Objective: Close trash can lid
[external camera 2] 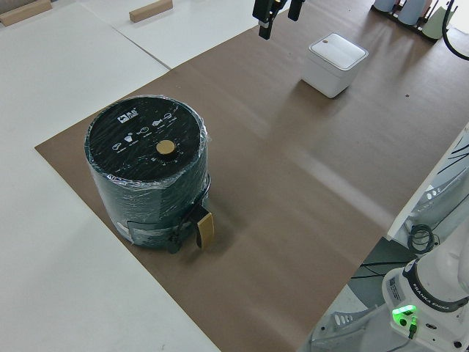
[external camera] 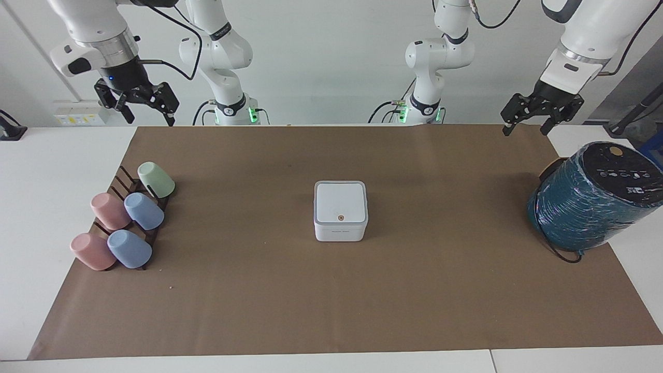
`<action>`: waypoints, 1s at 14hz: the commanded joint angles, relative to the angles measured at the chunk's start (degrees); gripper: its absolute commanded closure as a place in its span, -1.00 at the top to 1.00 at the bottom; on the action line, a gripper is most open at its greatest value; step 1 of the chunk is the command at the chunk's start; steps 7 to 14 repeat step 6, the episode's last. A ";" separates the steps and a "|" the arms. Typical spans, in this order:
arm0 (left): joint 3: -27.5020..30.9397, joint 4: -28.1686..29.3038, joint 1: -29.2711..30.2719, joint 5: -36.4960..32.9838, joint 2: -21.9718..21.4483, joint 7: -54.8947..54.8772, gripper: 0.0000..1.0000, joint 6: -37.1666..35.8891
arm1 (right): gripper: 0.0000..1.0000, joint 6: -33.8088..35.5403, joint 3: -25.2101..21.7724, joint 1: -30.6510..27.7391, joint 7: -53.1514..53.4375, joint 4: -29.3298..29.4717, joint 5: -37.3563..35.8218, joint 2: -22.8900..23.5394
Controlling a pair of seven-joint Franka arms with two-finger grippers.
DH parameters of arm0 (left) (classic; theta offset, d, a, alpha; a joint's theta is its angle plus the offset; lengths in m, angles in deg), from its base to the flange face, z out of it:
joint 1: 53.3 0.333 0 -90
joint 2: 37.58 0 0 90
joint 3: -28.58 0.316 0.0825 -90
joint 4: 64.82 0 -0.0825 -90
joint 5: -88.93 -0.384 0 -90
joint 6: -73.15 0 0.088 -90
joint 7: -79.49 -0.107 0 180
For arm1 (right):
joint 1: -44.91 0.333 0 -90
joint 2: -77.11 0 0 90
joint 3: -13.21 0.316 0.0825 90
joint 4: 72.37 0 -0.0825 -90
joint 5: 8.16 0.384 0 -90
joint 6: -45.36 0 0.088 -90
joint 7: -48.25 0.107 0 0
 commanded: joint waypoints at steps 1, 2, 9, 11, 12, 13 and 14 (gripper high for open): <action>-0.11 2.14 0.55 0.77 -1.72 -0.15 1.00 -0.42 | 1.00 0.04 0.15 -0.46 2.07 -0.85 1.38 -0.44; -0.11 2.14 0.64 0.77 -1.72 -0.59 1.00 -0.42 | 1.00 -0.22 0.15 -0.46 2.07 -1.11 1.30 -0.53; -0.11 2.23 0.73 0.77 -1.72 -0.24 1.00 -0.33 | 1.00 0.13 0.15 -0.37 2.16 -1.29 1.29 -0.79; -0.11 2.23 0.73 0.77 -1.72 -0.24 1.00 -0.33 | 1.00 0.13 0.15 -0.37 2.16 -1.29 1.29 -0.79; -0.11 2.23 0.73 0.77 -1.72 -0.24 1.00 -0.33 | 1.00 0.13 0.15 -0.37 2.16 -1.29 1.29 -0.79; -0.11 2.23 0.73 0.77 -1.72 -0.24 1.00 -0.33 | 1.00 0.13 0.15 -0.37 2.16 -1.29 1.29 -0.79; -0.11 2.23 0.73 0.77 -1.72 -0.24 1.00 -0.33 | 1.00 0.13 0.15 -0.37 2.16 -1.29 1.29 -0.79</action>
